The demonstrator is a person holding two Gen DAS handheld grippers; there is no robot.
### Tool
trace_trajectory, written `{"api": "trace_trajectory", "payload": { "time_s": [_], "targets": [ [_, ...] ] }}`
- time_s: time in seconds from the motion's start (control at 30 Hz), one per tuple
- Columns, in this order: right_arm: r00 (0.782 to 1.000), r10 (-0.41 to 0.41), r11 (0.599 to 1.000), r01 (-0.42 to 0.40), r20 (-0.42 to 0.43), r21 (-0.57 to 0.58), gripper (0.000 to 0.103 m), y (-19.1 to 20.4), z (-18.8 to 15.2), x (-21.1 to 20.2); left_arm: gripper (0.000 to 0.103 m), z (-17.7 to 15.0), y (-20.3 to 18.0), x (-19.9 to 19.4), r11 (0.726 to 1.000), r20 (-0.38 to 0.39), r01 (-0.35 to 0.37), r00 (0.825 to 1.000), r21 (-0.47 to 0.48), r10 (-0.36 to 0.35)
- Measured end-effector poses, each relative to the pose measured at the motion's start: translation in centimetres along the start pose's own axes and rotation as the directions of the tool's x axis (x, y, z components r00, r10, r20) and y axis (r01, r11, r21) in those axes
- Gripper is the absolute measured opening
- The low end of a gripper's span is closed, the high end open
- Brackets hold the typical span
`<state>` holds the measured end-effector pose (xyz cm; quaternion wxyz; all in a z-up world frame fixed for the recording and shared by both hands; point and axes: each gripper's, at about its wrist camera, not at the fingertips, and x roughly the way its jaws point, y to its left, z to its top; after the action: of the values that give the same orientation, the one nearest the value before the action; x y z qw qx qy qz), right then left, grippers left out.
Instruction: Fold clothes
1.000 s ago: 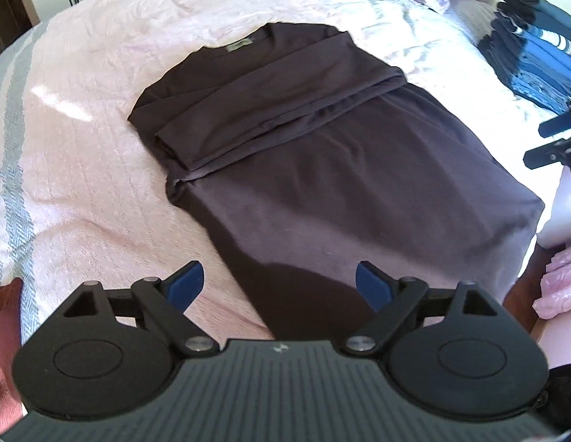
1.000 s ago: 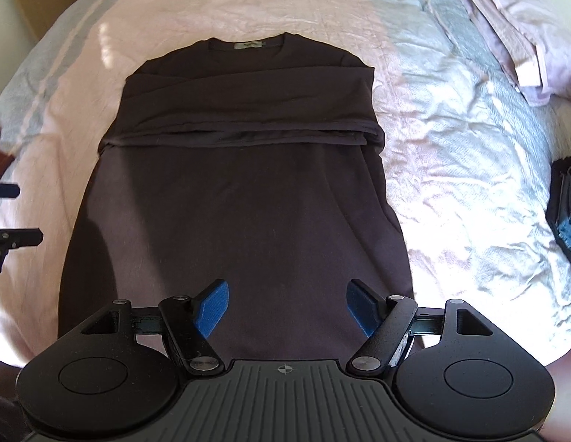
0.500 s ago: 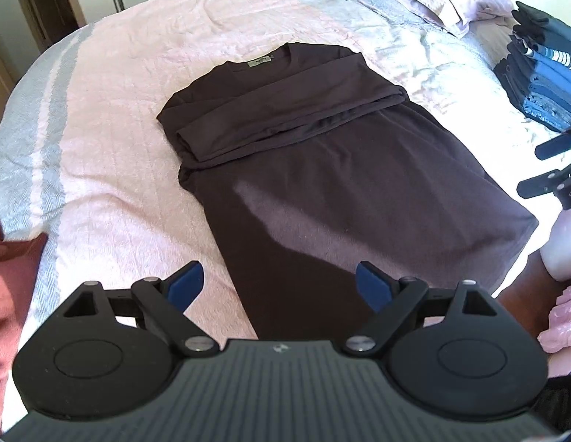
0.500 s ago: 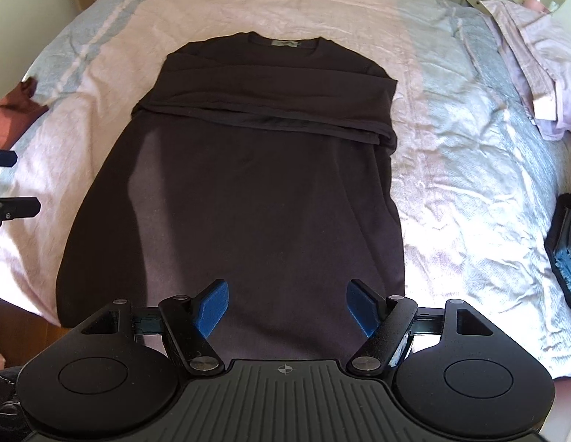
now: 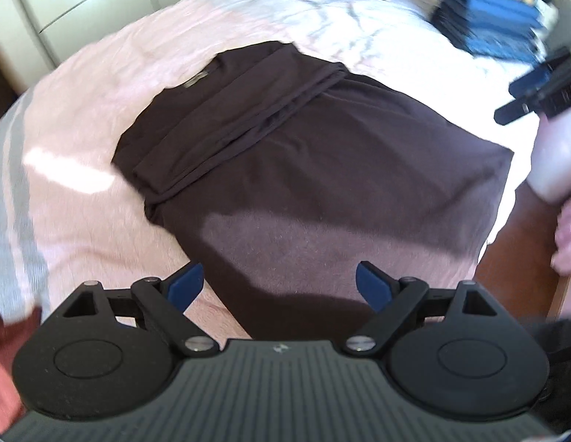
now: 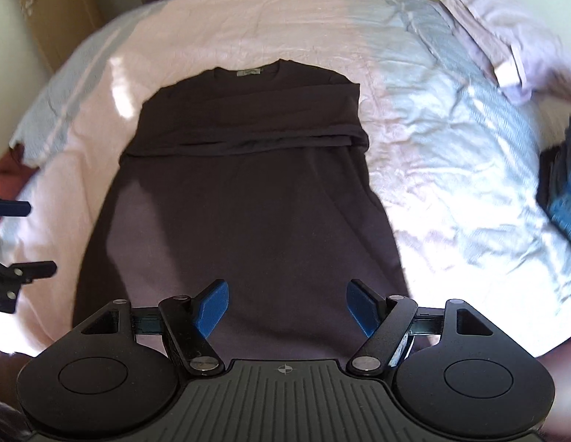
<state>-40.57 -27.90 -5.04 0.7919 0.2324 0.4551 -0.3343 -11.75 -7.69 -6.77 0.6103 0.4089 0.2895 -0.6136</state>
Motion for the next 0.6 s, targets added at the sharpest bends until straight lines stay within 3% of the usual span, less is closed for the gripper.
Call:
{"api": "trace_trajectory", "payload": {
  "time_s": [0.07, 0.23, 0.33, 0.47, 0.6],
  "targets": [
    [0.999, 0.034, 0.999, -0.034, -0.024, 0.006, 0.074, -0.4, -0.9, 0.2, 0.087, -1.5, -0.9, 0.2, 0.997, 0.008, 0.014, 1.0, 0.071, -0.014],
    [0.993, -0.072, 0.984, 0.055, -0.091, -0.17, 0.074, 0.2, -3.7, 0.0, 0.087, -5.4, -4.8, 0.4, 0.963, 0.01, 0.042, 0.999, 0.267, -0.046],
    [0.993, -0.05, 0.968, 0.02, -0.111, -0.251, 0.074, -0.5, -5.3, 0.3, 0.084, -7.6, -8.5, 1.4, 0.937, -0.017, 0.043, 0.999, 0.346, -0.04],
    [0.993, 0.038, 0.946, -0.071, -0.109, -0.315, 0.074, -2.3, -7.3, 0.3, 0.076, -10.1, -14.1, 3.8, 0.903, -0.032, -0.03, 0.998, 0.429, 0.049],
    [0.988, 0.126, 0.894, -0.15, -0.084, -0.422, 0.074, -3.9, -8.2, 2.0, 0.065, -11.5, -18.3, 6.8, 0.879, -0.016, -0.151, 0.984, 0.452, 0.178]
  ]
}}
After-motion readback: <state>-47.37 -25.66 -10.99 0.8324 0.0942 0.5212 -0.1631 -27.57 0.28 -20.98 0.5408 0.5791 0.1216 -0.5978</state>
